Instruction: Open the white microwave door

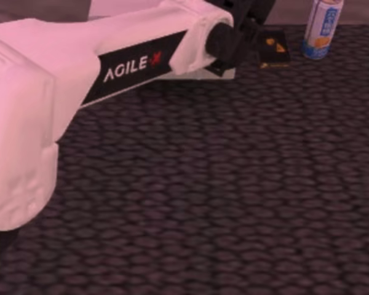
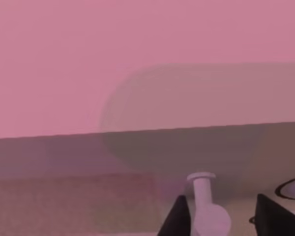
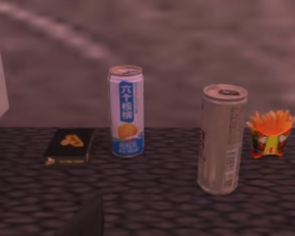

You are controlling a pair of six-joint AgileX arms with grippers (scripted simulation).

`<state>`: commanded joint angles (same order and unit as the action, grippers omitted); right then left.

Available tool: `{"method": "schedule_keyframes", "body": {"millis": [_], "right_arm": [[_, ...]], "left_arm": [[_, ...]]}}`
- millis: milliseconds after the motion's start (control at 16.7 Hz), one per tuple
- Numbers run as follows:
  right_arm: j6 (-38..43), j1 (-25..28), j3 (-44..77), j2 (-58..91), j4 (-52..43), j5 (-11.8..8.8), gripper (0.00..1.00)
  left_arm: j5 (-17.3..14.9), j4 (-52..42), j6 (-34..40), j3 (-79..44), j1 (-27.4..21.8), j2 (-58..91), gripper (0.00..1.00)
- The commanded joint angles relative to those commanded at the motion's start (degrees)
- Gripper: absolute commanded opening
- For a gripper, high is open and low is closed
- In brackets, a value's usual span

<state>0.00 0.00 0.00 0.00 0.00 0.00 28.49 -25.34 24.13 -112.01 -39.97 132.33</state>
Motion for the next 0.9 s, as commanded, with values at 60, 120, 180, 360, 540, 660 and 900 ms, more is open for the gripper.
{"method": "schedule_keyframes", "body": {"millis": [60,120,180,360,540,660,900], "right_arm": [[0.0,0.0,0.0,0.0,0.0,0.0,1.0],[0.0,0.0,0.0,0.0,0.0,0.0,1.0],[0.0,0.0,0.0,0.0,0.0,0.0,1.0],[0.0,0.0,0.0,0.0,0.0,0.0,1.0],[0.0,0.0,0.0,0.0,0.0,0.0,1.0],[0.0,0.0,0.0,0.0,0.0,0.0,1.0],[0.0,0.0,0.0,0.0,0.0,0.0,1.0]], "left_arm": [[-1.2,-4.8,1.0,-3.5,0.4,1.1,0.0],[-2.4,-9.7,2.0,-6.9,0.7,2.2,0.0],[-3.6,-14.5,3.1,-10.3,1.1,3.1,0.0],[-7.2,-27.7,5.8,-19.5,2.3,5.7,0.0],[-10.0,-36.4,7.7,-26.0,3.3,7.4,0.0],[-11.0,-39.2,8.4,-28.3,3.7,8.0,0.0],[-11.2,-39.7,8.5,-28.7,3.8,8.1,0.0]]}}
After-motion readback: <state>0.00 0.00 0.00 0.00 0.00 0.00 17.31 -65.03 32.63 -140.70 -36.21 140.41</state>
